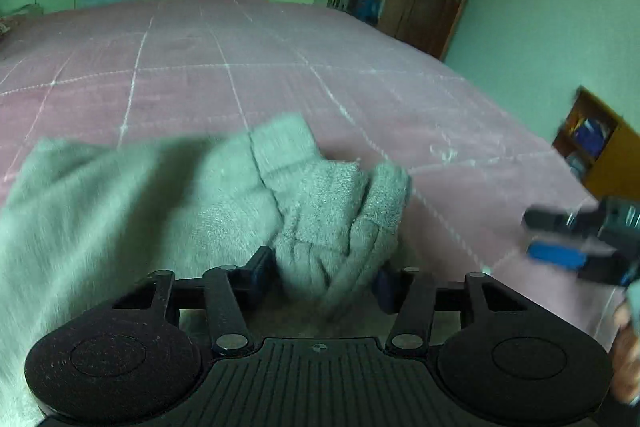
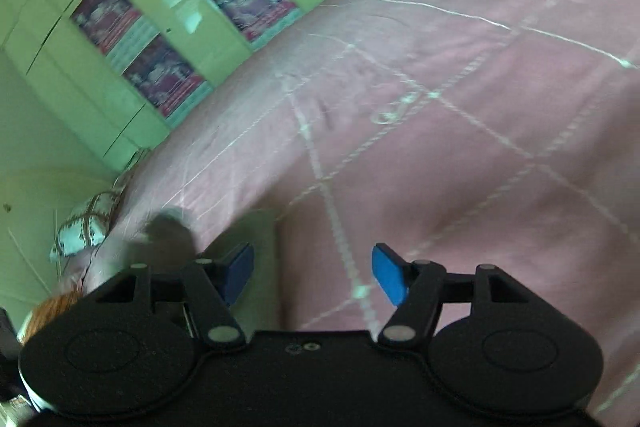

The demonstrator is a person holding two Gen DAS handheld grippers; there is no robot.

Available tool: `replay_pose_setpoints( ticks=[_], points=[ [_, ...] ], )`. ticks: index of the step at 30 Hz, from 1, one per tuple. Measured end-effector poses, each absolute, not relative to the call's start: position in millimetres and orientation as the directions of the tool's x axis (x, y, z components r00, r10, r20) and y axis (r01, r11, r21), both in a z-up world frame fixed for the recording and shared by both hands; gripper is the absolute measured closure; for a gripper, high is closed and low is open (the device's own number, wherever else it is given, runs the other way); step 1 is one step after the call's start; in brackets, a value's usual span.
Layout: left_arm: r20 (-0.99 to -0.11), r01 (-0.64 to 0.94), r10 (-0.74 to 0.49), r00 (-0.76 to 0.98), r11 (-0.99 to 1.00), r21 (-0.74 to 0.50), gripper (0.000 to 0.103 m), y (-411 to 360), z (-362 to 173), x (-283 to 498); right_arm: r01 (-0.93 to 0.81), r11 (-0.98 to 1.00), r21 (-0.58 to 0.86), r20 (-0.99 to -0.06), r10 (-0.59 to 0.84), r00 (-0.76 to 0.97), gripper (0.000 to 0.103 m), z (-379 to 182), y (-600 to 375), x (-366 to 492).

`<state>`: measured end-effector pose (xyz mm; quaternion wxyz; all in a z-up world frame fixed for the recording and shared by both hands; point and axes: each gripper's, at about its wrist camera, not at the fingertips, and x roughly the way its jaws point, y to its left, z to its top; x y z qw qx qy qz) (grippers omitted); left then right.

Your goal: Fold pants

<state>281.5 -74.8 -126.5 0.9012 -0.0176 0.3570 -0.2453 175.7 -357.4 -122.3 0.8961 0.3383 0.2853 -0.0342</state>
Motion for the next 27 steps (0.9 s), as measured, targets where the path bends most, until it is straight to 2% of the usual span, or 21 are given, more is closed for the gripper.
replay_pose_setpoints(
  ticks=[4, 9, 16, 21, 27],
  points=[
    [-0.586, 0.361, -0.488, 0.647, 0.873, -0.329, 0.050, -31, -115, 262, 0.244, 0.751, 0.614, -0.514, 0.146, 0.845, 0.042, -127, -375, 172],
    [-0.569, 0.313, -0.445, 0.692, 0.895, -0.319, 0.047, 15, -100, 229, 0.193, 0.734, 0.651, -0.494, 0.217, 0.842, 0.043, -132, -364, 176],
    [-0.539, 0.215, -0.422, 0.729, 0.889, -0.405, 0.044, 81, -106, 197, 0.134, 0.782, 0.609, -0.494, 0.242, 0.835, 0.043, -117, -328, 173],
    [-0.581, 0.164, -0.375, 0.722, 0.909, -0.383, 0.044, 109, -126, 183, 0.125, 0.795, 0.593, -0.497, 0.240, 0.834, 0.042, -108, -317, 172],
    [-0.631, 0.175, -0.328, 0.703, 0.940, -0.293, 0.044, 118, -140, 188, 0.047, 0.782, 0.622, -0.463, 0.319, 0.827, 0.045, -103, -297, 179]
  ],
)
